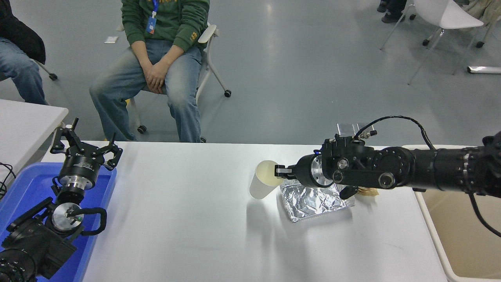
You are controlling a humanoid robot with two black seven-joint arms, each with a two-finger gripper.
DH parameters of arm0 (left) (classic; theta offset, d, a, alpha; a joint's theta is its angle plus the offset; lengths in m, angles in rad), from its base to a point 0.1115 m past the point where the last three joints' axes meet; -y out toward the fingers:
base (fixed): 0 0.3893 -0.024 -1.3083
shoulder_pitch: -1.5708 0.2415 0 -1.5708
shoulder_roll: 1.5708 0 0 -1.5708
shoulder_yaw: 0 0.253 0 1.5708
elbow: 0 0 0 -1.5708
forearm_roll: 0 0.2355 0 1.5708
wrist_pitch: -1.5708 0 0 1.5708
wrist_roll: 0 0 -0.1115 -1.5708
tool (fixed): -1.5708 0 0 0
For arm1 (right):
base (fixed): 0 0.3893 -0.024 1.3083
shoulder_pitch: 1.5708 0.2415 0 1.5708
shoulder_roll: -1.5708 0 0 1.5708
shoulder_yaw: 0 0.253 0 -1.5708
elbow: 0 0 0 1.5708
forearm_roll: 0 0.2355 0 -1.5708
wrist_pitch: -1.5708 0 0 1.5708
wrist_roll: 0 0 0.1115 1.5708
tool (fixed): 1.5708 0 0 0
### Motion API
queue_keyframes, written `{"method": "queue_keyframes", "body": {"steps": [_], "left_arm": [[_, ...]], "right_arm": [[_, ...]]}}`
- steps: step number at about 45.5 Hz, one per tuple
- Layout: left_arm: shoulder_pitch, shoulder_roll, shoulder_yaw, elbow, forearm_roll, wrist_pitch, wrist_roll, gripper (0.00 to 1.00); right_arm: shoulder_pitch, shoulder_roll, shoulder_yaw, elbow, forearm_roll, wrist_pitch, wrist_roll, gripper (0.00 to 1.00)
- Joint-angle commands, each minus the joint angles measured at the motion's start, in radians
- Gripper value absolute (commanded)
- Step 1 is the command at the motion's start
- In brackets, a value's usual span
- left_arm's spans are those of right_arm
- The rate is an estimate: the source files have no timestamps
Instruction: Clean the table surface
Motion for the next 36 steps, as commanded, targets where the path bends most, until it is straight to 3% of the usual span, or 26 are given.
{"method": "queue_keyframes", "body": {"steps": [1,15,36], "left_arm": [[0.0,0.0,0.0,0.0,0.0,0.0,0.0,1.0],[0.0,0.0,0.0,0.0,0.0,-0.001,0.0,1.0],[0.0,0.0,0.0,0.0,0.0,0.0,0.0,1.0]], "right_arm": [[0.007,-0.146,0.1,0.087,0.0,0.004,0.006,0.0],[-0.022,-0.348,0.233,0.158,0.014,-0.001,0.006,0.0],[-0.294,-0.589,0.533,0.202,0.017,0.002,0.045,0.0]]}}
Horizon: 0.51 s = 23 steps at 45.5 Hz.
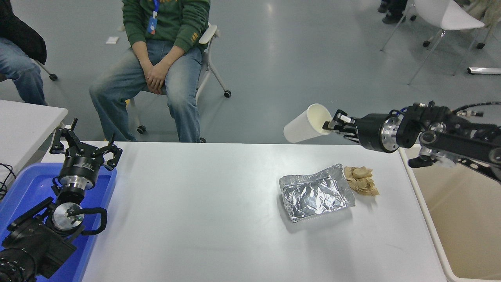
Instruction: Clean the table surface
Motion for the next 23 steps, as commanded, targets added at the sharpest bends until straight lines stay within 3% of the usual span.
{"method": "queue_keyframes", "body": {"steps": [1,23], "left_arm": [[0.0,0.0,0.0,0.0,0.0,0.0,0.0,1.0],[0.0,0.0,0.0,0.0,0.001,0.0,0.0,1.0]], "right_arm": [[-0.128,-0.14,0.14,0.038,0.003,0.001,0.038,0.0],[-0.393,-0.252,0.376,0.049,0.054,0.001,0.117,0.0]]}}
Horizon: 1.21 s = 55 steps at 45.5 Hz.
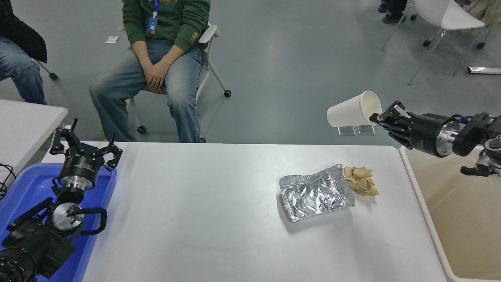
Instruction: Clean the table surface
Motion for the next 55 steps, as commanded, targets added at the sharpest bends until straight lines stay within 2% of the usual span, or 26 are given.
{"method": "queue_keyframes", "body": {"steps": [1,14,29,39,55], "left_arm": [[0.0,0.0,0.0,0.0,0.0,0.0,0.0,1.0],[0.0,0.0,0.0,0.0,0.0,0.0,0.0,1.0],[0.0,0.0,0.0,0.0,0.0,0.0,0.0,1.0],[0.0,0.0,0.0,0.0,0.0,-0.001,0.0,1.0],[0.0,0.0,0.0,0.0,0.0,0.0,0.0,1.0]], "right_arm": [[-0.15,-0.062,0.128,0.003,0.014,0.0,0.05,0.0],[-0.331,-0.12,0.186,-0.014,0.087,-0.003,0.162,0.0],[-0.44,-0.105,0.183,-0.167,0.314,-0.004,0.248,0.0],[-0.444,-0.025,0.183,-0.352,0.416,-0.003,0.247,0.0],[-0.475,0.154,0.185,-0.678,0.428,-0.001,0.239,0.0]]}}
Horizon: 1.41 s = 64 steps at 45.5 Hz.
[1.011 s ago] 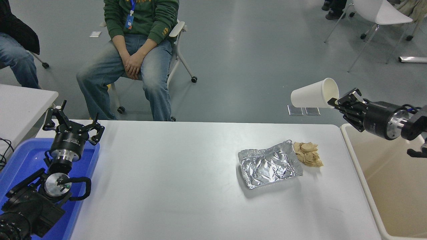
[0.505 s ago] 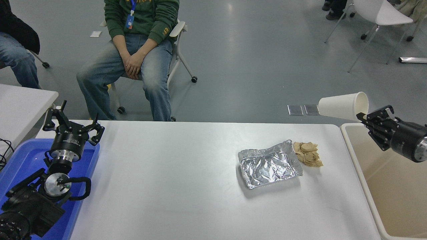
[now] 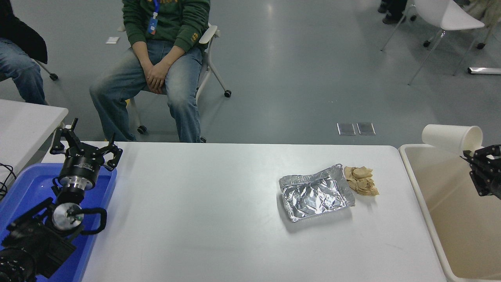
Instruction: Clean the table surface
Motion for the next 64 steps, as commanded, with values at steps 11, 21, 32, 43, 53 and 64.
{"method": "queue_keyframes", "body": {"steps": [11,21,32,43,53,64], "left_arm": [[0.0,0.0,0.0,0.0,0.0,0.0,0.0,1.0],[0.0,0.0,0.0,0.0,0.0,0.0,0.0,1.0],[0.0,0.0,0.0,0.0,0.0,-0.001,0.0,1.0],[0.0,0.0,0.0,0.0,0.0,0.0,0.0,1.0],[0.0,0.0,0.0,0.0,0.0,0.0,0.0,1.0],[0.0,0.0,0.0,0.0,0.0,0.0,0.0,1.0]], "right_arm": [[-0.035,0.271,-0.022,-0.513,0.017,0.003,-0.003,0.0],[-0.03,0.454,-0.134,-0.82,0.014,-0.006,-0.03,0.0],[-0.012,0.586,-0.152,-0.953,0.017,-0.108,-0.067,0.0],[0.023,0.615,-0.152,-0.95,0.02,-0.178,-0.059,0.0],[0.039,0.623,-0.156,-0.952,0.02,-0.18,-0.059,0.0],[0.043,0.618,-0.159,-0.952,0.02,-0.174,-0.059,0.0]]}}
